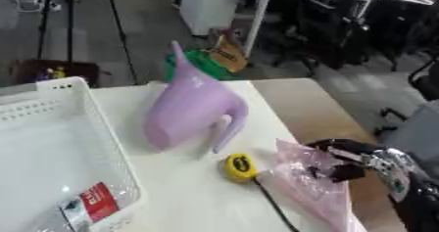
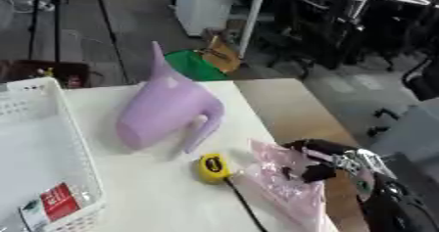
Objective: Pick up objects on the table and place them in the box.
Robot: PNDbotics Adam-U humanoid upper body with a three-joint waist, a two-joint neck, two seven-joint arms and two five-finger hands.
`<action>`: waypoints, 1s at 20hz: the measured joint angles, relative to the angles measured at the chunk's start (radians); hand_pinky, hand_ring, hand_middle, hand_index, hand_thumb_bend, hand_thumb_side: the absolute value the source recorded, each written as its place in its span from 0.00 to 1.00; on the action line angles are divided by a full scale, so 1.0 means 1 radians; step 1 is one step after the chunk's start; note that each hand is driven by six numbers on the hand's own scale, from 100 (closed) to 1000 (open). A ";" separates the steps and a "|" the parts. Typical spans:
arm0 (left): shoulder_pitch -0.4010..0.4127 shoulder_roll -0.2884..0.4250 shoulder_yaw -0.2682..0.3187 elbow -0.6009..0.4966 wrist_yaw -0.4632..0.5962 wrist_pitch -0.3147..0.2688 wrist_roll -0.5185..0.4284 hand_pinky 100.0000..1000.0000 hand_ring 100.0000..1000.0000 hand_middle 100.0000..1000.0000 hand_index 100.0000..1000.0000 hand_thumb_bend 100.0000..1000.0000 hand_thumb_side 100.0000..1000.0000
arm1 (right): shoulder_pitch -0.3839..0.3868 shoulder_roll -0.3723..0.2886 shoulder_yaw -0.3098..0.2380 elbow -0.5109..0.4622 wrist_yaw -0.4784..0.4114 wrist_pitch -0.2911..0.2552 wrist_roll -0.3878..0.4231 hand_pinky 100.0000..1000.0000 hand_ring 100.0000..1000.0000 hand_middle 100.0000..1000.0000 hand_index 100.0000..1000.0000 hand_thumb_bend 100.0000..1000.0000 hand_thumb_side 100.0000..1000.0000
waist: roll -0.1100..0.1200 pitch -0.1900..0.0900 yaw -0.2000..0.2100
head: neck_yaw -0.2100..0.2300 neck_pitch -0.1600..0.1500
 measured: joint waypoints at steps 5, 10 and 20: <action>0.000 0.000 0.000 0.000 0.000 0.000 0.000 0.91 0.96 0.87 0.76 0.00 1.00 | -0.007 -0.001 0.003 0.001 -0.035 0.006 0.006 0.21 0.51 0.48 0.75 0.20 0.60 | -0.001 0.000 -0.001 | -0.001 0.000; 0.000 0.000 0.000 0.000 0.000 0.000 0.000 0.91 0.96 0.87 0.76 0.00 1.00 | -0.007 -0.001 0.003 0.002 -0.067 0.010 0.010 0.15 0.44 0.38 0.57 0.18 0.59 | -0.001 0.000 -0.001 | -0.004 0.000; 0.000 0.000 0.000 0.000 0.000 0.000 0.000 0.91 0.96 0.87 0.76 0.00 1.00 | -0.022 -0.007 0.003 0.024 -0.147 0.033 0.033 0.04 0.37 0.27 0.41 0.02 0.60 | 0.000 0.000 0.001 | -0.009 0.000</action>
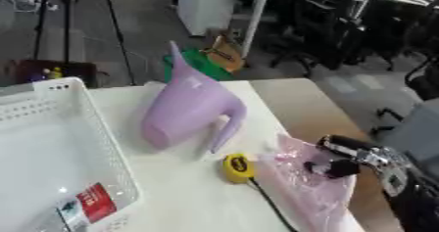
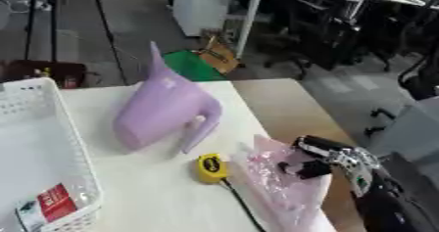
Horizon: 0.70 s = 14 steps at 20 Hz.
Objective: Pick up objects on the table and place them in the box.
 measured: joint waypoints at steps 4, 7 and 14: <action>0.000 0.000 0.000 0.000 0.000 0.001 -0.001 0.91 0.96 0.87 0.76 0.00 1.00 | -0.007 -0.004 0.000 0.019 -0.045 0.016 0.016 0.03 0.37 0.23 0.36 0.00 0.61 | 0.000 0.000 0.002 | 0.000 0.000; 0.000 0.000 0.000 0.000 0.000 0.001 -0.001 0.91 0.96 0.87 0.76 0.00 1.00 | -0.012 -0.010 0.002 0.037 -0.096 0.034 0.034 0.02 0.38 0.20 0.33 0.00 0.59 | 0.000 -0.001 0.003 | 0.000 0.000; 0.000 -0.001 0.000 0.000 0.000 0.004 -0.005 0.91 0.95 0.87 0.76 0.00 1.00 | -0.029 -0.027 0.007 0.096 -0.285 0.117 0.117 0.00 0.37 0.16 0.29 0.00 0.56 | 0.000 -0.007 0.008 | -0.004 0.000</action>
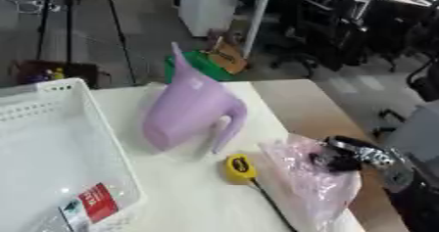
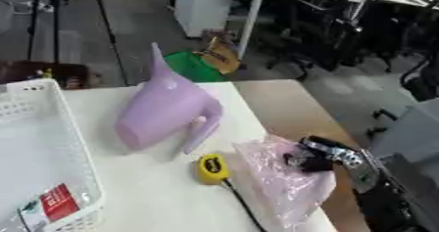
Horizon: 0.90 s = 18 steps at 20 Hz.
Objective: Pick up objects on the table and place them in the box.
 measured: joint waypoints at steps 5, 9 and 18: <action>0.000 0.000 0.000 0.000 0.000 0.000 -0.001 0.91 0.95 0.87 0.76 0.00 1.00 | -0.008 -0.010 0.019 0.030 -0.129 0.036 0.036 0.00 0.37 0.13 0.26 0.00 0.55 | 0.001 -0.004 0.000 | -0.001 0.000; 0.000 -0.003 0.000 0.000 0.000 0.002 -0.005 0.91 0.95 0.87 0.76 0.00 1.00 | -0.014 -0.014 0.032 0.041 -0.217 0.061 0.061 0.00 0.37 0.12 0.25 0.00 0.56 | 0.004 -0.012 0.000 | -0.002 0.000; 0.000 -0.012 0.000 0.000 -0.002 0.003 -0.012 0.91 0.95 0.87 0.76 0.00 1.00 | -0.035 -0.014 0.049 0.032 -0.414 0.149 0.149 0.00 0.37 0.11 0.24 0.00 0.59 | 0.010 -0.030 0.000 | 0.000 0.000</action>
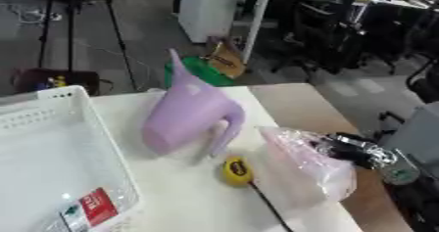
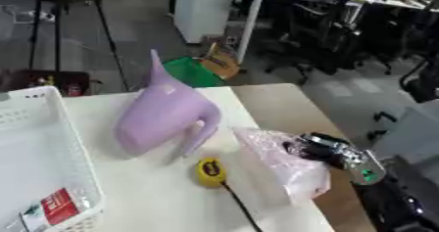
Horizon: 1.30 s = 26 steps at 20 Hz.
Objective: Pick up objects on the table and place them in the box.
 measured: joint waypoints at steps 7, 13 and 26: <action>0.001 -0.006 0.000 0.000 -0.006 0.001 -0.003 0.91 0.95 0.87 0.76 0.00 1.00 | -0.037 0.001 -0.004 -0.088 -0.082 0.077 0.077 0.00 0.38 0.11 0.24 0.00 0.60 | 0.000 -0.014 -0.003 | 0.017 0.008; 0.009 -0.011 0.000 0.000 -0.008 -0.003 -0.007 0.91 0.95 0.87 0.76 0.00 1.00 | -0.099 0.005 -0.009 -0.202 -0.153 0.155 0.130 0.00 0.39 0.11 0.24 0.00 0.60 | -0.007 -0.030 -0.003 | 0.031 0.009; 0.022 -0.015 0.000 0.000 -0.017 -0.010 -0.014 0.90 0.95 0.87 0.76 0.01 1.00 | -0.190 0.035 0.013 -0.380 -0.237 0.318 0.144 0.00 0.40 0.10 0.23 0.00 0.61 | -0.027 -0.059 0.008 | 0.065 0.025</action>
